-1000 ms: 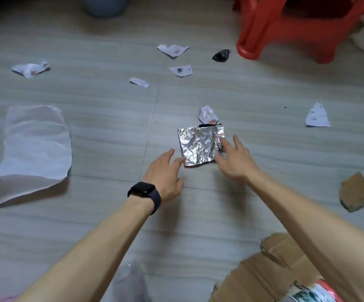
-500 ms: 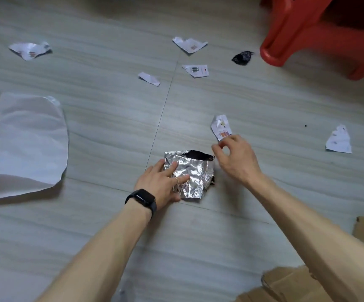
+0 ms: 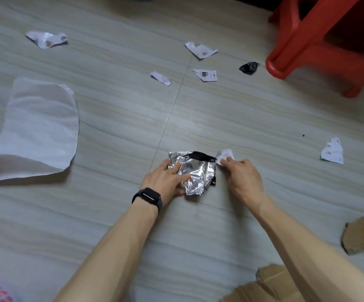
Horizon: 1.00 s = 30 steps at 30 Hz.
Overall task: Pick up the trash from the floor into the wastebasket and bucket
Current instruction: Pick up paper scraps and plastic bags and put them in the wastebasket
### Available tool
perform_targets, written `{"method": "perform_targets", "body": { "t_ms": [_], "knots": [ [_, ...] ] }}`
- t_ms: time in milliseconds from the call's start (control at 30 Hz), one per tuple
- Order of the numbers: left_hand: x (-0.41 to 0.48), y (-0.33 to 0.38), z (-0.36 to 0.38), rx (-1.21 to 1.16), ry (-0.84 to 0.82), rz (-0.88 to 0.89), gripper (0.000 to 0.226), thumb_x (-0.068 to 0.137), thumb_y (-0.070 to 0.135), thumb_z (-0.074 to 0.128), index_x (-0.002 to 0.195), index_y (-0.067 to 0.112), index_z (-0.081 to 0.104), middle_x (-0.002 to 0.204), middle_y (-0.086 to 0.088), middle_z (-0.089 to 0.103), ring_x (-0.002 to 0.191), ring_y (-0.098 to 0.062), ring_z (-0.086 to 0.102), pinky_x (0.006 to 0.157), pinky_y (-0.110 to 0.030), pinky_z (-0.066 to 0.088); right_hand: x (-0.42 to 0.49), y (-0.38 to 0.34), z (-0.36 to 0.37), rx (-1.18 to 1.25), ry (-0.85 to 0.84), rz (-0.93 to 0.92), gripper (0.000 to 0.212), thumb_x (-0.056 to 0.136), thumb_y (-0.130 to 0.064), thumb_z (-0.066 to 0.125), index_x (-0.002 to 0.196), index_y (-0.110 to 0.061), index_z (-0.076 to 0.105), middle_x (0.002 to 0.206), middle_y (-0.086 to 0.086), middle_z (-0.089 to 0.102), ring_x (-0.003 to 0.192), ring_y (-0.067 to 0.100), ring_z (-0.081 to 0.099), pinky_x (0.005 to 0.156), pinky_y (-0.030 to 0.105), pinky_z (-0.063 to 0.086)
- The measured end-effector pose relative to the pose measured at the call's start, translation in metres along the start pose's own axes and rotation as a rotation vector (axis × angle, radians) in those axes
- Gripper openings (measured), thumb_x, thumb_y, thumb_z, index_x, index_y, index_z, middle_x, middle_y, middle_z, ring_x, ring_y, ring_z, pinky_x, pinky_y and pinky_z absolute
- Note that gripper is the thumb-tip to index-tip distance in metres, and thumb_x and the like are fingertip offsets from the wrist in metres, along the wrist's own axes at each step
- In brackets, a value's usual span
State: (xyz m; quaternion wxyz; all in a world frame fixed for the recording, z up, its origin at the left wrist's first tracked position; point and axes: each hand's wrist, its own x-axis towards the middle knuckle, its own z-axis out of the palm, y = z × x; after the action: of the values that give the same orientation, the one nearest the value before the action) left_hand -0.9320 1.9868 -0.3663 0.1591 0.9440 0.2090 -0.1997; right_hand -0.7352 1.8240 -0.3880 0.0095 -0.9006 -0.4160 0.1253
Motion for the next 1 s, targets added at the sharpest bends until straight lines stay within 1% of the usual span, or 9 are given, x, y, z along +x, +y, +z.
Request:
{"method": "perform_targets", "body": {
  "t_ms": [67,133,233,367,567,667,800,900,1000],
  "knots": [
    [-0.021,0.006,0.011,-0.013,0.042,-0.028,0.039,0.103,0.032,0.043,0.138,0.050,0.044,0.152,0.014,0.033,0.145,-0.020,0.020,0.088,-0.037,0.052,-0.024,0.002,0.002,0.039,-0.010,0.053,0.032,0.097,-0.026,0.050,0.126,-0.039,0.056,0.097,0.009,0.060,0.096,0.035,0.056,0.068,0.033,0.040],
    [-0.043,0.014,0.022,-0.036,0.050,-0.045,0.045,0.102,0.018,0.038,0.135,0.045,0.050,0.146,0.011,0.041,0.140,-0.018,0.031,0.088,-0.035,0.050,-0.051,0.002,0.009,0.057,-0.011,0.057,0.037,0.097,-0.026,0.048,0.129,-0.043,0.056,0.095,0.012,0.062,0.094,0.036,0.059,0.067,0.033,0.038],
    [-0.074,0.017,0.024,-0.009,0.057,-0.064,0.040,0.100,0.021,0.041,0.132,0.041,0.056,0.135,0.003,0.056,0.125,-0.023,0.052,0.087,-0.032,0.046,-0.088,-0.005,0.016,0.137,0.018,0.077,0.027,0.102,-0.037,0.048,0.123,-0.035,0.064,0.109,0.010,0.071,0.099,0.038,0.064,0.074,0.038,0.048],
    [-0.126,-0.004,0.006,0.058,0.161,-0.044,0.036,0.100,0.028,0.040,0.128,0.041,0.059,0.118,0.003,0.062,0.113,-0.023,0.056,0.070,-0.029,0.039,-0.131,-0.025,0.009,0.315,-0.044,0.099,0.026,0.101,-0.042,0.048,0.110,-0.026,0.067,0.103,0.009,0.074,0.099,0.037,0.064,0.077,0.041,0.051],
    [-0.256,-0.071,-0.101,0.098,0.625,-0.056,0.039,0.079,0.000,0.071,0.098,0.033,0.076,0.086,0.000,0.067,0.083,-0.030,0.065,0.050,-0.032,0.047,-0.192,-0.151,-0.089,0.354,0.066,-0.331,0.018,0.099,-0.039,0.046,0.113,-0.031,0.055,0.101,0.000,0.072,0.091,0.033,0.065,0.070,0.042,0.053],
    [-0.351,-0.094,-0.150,0.063,0.831,-0.147,0.016,0.083,0.019,0.071,0.094,0.031,0.075,0.085,-0.004,0.066,0.075,-0.031,0.065,0.052,-0.034,0.052,-0.231,-0.244,-0.153,0.319,0.173,-0.615,0.021,0.101,-0.035,0.041,0.116,-0.032,0.055,0.107,-0.004,0.069,0.092,0.032,0.064,0.070,0.043,0.054],
    [-0.458,-0.123,-0.154,0.174,0.924,-0.288,0.034,0.079,0.001,0.076,0.096,0.031,0.076,0.095,-0.001,0.073,0.073,-0.031,0.070,0.048,-0.038,0.056,-0.289,-0.346,-0.189,0.216,0.385,-0.977,0.019,0.093,-0.024,0.054,0.108,-0.029,0.065,0.094,-0.006,0.069,0.079,0.026,0.064,0.056,0.032,0.051],
    [-0.517,-0.136,-0.140,0.138,0.923,-0.422,0.044,0.078,-0.001,0.072,0.101,0.036,0.076,0.116,0.003,0.072,0.075,-0.030,0.072,0.055,-0.040,0.060,-0.318,-0.392,-0.173,0.151,0.280,-1.118,0.024,0.096,-0.031,0.047,0.108,-0.028,0.067,0.097,-0.006,0.069,0.084,0.027,0.063,0.062,0.034,0.054],
    [-0.555,-0.140,-0.129,0.109,0.901,-0.449,0.045,0.087,0.002,0.065,0.110,0.040,0.073,0.126,0.006,0.067,0.095,-0.028,0.071,0.067,-0.044,0.061,-0.338,-0.412,-0.149,0.009,0.044,-1.137,0.038,0.095,-0.031,0.051,0.133,-0.032,0.058,0.131,-0.003,0.062,0.116,0.032,0.058,0.092,0.043,0.052]
  ]
}}
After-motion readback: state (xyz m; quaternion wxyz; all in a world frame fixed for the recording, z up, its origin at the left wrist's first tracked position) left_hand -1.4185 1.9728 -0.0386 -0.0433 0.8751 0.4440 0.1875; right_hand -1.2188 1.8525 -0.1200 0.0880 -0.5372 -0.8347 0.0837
